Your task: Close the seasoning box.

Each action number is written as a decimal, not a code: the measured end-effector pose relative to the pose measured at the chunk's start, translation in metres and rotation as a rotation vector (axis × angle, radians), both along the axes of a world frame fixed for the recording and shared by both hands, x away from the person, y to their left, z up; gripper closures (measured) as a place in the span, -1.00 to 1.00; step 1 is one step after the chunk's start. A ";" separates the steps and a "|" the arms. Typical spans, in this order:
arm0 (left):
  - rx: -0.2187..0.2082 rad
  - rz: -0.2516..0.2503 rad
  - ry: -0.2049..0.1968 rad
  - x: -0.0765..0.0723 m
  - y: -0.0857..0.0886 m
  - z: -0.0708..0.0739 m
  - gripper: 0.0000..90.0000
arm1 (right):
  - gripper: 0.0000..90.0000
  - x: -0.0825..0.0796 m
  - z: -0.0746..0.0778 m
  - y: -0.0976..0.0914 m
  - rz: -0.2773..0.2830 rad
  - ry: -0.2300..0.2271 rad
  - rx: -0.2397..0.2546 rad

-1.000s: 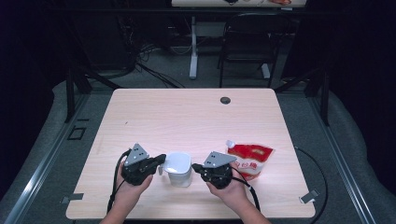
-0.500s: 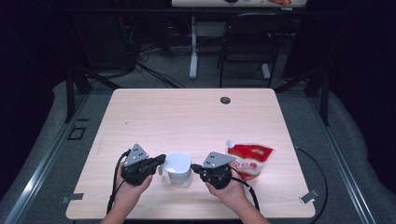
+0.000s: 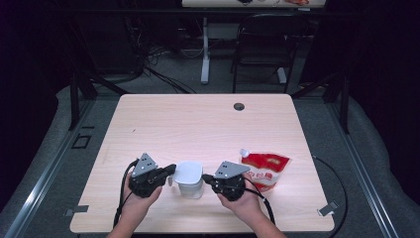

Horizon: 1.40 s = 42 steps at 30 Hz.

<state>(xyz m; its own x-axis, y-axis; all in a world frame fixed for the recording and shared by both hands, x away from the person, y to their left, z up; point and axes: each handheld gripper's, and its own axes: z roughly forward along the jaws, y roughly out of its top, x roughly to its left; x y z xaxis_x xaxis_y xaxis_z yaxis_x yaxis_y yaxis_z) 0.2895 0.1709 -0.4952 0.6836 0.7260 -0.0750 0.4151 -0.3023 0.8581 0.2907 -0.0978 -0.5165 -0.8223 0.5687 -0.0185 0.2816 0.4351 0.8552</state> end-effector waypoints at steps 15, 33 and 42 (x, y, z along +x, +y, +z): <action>0.003 -0.002 0.005 -0.001 0.001 0.000 1.00 | 1.00 0.000 0.003 0.001 0.006 -0.002 0.007; -0.009 0.016 0.023 -0.002 0.010 0.000 0.92 | 1.00 -0.001 0.007 0.003 0.015 -0.010 0.014; -0.017 0.034 0.023 -0.006 0.023 0.002 0.80 | 1.00 0.001 0.011 0.003 0.016 -0.014 0.020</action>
